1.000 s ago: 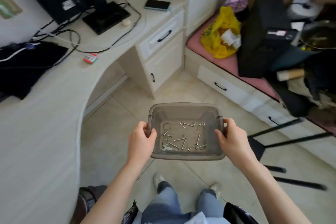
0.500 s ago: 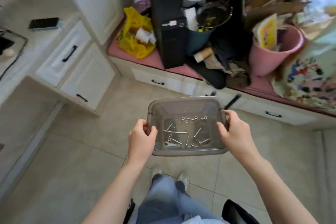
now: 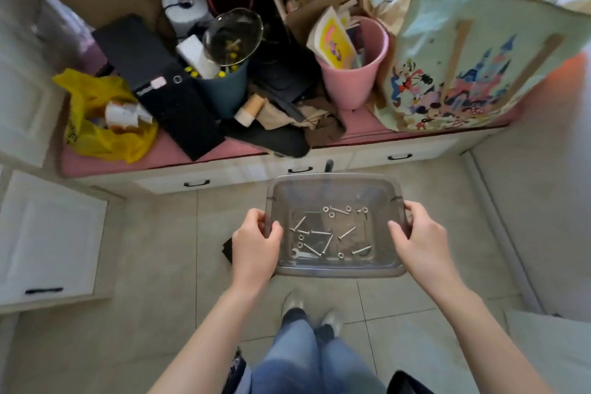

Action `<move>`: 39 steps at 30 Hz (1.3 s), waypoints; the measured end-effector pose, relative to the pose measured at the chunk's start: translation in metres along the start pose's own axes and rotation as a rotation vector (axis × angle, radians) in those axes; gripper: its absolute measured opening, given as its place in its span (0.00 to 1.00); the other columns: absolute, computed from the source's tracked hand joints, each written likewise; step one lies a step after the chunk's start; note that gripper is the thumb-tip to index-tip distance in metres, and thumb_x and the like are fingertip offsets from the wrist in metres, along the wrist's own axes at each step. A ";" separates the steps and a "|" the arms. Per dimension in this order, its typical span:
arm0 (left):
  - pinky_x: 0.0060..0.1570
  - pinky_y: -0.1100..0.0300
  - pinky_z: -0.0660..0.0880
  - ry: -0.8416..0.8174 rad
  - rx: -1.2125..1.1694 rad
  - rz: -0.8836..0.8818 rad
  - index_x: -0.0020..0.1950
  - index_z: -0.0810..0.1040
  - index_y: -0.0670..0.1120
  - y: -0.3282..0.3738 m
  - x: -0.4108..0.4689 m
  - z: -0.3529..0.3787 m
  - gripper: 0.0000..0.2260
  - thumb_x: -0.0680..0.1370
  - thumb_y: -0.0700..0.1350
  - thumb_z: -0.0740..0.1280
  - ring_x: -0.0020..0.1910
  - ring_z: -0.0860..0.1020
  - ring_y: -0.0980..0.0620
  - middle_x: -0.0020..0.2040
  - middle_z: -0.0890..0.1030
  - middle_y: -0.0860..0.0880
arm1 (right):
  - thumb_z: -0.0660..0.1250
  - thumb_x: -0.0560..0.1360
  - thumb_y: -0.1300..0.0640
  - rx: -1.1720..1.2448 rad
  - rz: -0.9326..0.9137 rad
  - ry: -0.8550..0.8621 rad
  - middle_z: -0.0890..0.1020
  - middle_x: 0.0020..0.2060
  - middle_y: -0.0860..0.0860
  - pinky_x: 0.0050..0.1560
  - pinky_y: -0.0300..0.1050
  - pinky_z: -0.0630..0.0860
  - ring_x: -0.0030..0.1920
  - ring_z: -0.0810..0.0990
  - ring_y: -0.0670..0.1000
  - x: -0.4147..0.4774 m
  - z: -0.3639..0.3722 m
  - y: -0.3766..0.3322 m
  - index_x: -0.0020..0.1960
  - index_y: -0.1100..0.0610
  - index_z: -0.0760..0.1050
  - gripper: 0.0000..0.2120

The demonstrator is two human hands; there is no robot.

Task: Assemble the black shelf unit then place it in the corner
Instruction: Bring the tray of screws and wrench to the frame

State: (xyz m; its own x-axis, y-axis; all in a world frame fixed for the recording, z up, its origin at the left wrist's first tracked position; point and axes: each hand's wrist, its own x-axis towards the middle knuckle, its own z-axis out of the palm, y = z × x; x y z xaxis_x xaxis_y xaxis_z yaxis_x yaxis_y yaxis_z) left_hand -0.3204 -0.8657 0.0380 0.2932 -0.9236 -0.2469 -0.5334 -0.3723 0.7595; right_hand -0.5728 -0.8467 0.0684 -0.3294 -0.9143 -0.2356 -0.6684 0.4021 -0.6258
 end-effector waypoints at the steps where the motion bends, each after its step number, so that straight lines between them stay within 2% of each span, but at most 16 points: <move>1: 0.34 0.61 0.63 -0.028 0.000 0.008 0.42 0.73 0.44 0.006 0.004 0.009 0.07 0.78 0.41 0.70 0.34 0.74 0.55 0.33 0.76 0.52 | 0.67 0.77 0.63 0.005 0.026 0.012 0.78 0.42 0.50 0.41 0.37 0.61 0.45 0.74 0.53 0.003 -0.005 0.006 0.65 0.62 0.73 0.16; 3: 0.35 0.61 0.63 -0.080 0.013 0.039 0.42 0.74 0.44 0.022 0.010 0.031 0.07 0.78 0.41 0.70 0.34 0.75 0.56 0.33 0.77 0.52 | 0.67 0.77 0.63 0.016 0.076 0.043 0.79 0.43 0.53 0.43 0.38 0.62 0.46 0.75 0.54 0.011 -0.018 0.023 0.65 0.62 0.73 0.17; 7: 0.34 0.72 0.68 -0.122 0.030 0.093 0.40 0.73 0.48 0.047 0.009 0.064 0.10 0.78 0.40 0.70 0.34 0.75 0.64 0.32 0.77 0.53 | 0.67 0.77 0.63 0.030 0.126 0.065 0.79 0.43 0.52 0.43 0.37 0.62 0.45 0.75 0.53 0.025 -0.042 0.050 0.65 0.61 0.74 0.16; 9: 0.34 0.73 0.68 -0.133 0.036 0.107 0.40 0.74 0.49 0.060 0.006 0.084 0.10 0.78 0.41 0.71 0.35 0.75 0.65 0.33 0.77 0.54 | 0.67 0.77 0.62 0.034 0.140 0.059 0.79 0.43 0.51 0.43 0.37 0.63 0.46 0.75 0.53 0.033 -0.056 0.068 0.65 0.61 0.74 0.17; 14: 0.33 0.73 0.69 -0.104 0.040 0.092 0.40 0.74 0.48 0.090 -0.015 0.143 0.09 0.78 0.41 0.70 0.35 0.75 0.63 0.33 0.77 0.51 | 0.66 0.78 0.61 0.047 0.133 -0.001 0.81 0.47 0.53 0.43 0.36 0.63 0.48 0.75 0.52 0.061 -0.094 0.123 0.67 0.60 0.72 0.18; 17: 0.32 0.73 0.69 -0.060 0.035 0.059 0.39 0.74 0.49 0.108 -0.036 0.185 0.10 0.78 0.40 0.71 0.33 0.75 0.63 0.31 0.76 0.52 | 0.66 0.79 0.62 0.056 0.108 -0.041 0.79 0.45 0.53 0.43 0.36 0.62 0.48 0.75 0.54 0.081 -0.120 0.160 0.67 0.62 0.71 0.17; 21: 0.32 0.74 0.69 -0.033 0.030 0.023 0.38 0.73 0.51 0.126 -0.068 0.238 0.12 0.78 0.40 0.70 0.32 0.74 0.65 0.30 0.75 0.53 | 0.65 0.79 0.63 0.046 0.078 -0.081 0.81 0.51 0.58 0.47 0.37 0.63 0.56 0.77 0.59 0.106 -0.153 0.206 0.68 0.62 0.70 0.18; 25: 0.31 0.68 0.69 -0.079 0.069 -0.008 0.39 0.72 0.49 0.127 -0.087 0.279 0.11 0.78 0.43 0.71 0.32 0.73 0.56 0.32 0.75 0.51 | 0.65 0.79 0.63 0.023 0.060 -0.103 0.81 0.55 0.59 0.51 0.36 0.64 0.59 0.77 0.59 0.123 -0.171 0.247 0.69 0.63 0.70 0.19; 29: 0.31 0.68 0.67 -0.181 0.117 -0.057 0.39 0.71 0.43 0.114 -0.097 0.315 0.13 0.79 0.44 0.71 0.32 0.67 0.53 0.33 0.72 0.49 | 0.64 0.80 0.63 -0.007 0.095 -0.129 0.78 0.62 0.59 0.63 0.45 0.67 0.64 0.74 0.59 0.135 -0.171 0.285 0.72 0.63 0.68 0.21; 32: 0.30 0.68 0.67 -0.230 0.133 -0.097 0.40 0.71 0.37 0.096 -0.096 0.339 0.14 0.79 0.42 0.71 0.31 0.66 0.53 0.32 0.71 0.48 | 0.64 0.79 0.63 -0.022 0.109 -0.138 0.79 0.61 0.59 0.64 0.47 0.69 0.62 0.76 0.60 0.144 -0.156 0.313 0.72 0.62 0.69 0.21; 36: 0.30 0.62 0.64 -0.260 0.166 -0.155 0.36 0.67 0.42 0.060 -0.092 0.373 0.16 0.78 0.42 0.72 0.31 0.65 0.52 0.31 0.70 0.49 | 0.64 0.80 0.63 -0.032 0.144 -0.152 0.79 0.60 0.59 0.63 0.50 0.71 0.60 0.76 0.60 0.157 -0.118 0.350 0.71 0.61 0.70 0.20; 39: 0.33 0.57 0.66 -0.300 0.157 -0.220 0.37 0.68 0.40 0.018 -0.078 0.408 0.16 0.77 0.43 0.72 0.32 0.67 0.50 0.30 0.71 0.48 | 0.63 0.80 0.62 -0.057 0.161 -0.138 0.79 0.60 0.57 0.61 0.51 0.72 0.60 0.76 0.60 0.175 -0.072 0.386 0.72 0.59 0.70 0.20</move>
State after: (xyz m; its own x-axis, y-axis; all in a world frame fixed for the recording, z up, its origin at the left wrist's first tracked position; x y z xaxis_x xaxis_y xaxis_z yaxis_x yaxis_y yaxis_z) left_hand -0.6771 -0.8373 -0.1746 0.1819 -0.7974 -0.5754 -0.6057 -0.5518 0.5733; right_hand -0.9361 -0.8477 -0.1607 -0.3432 -0.8346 -0.4308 -0.6527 0.5418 -0.5296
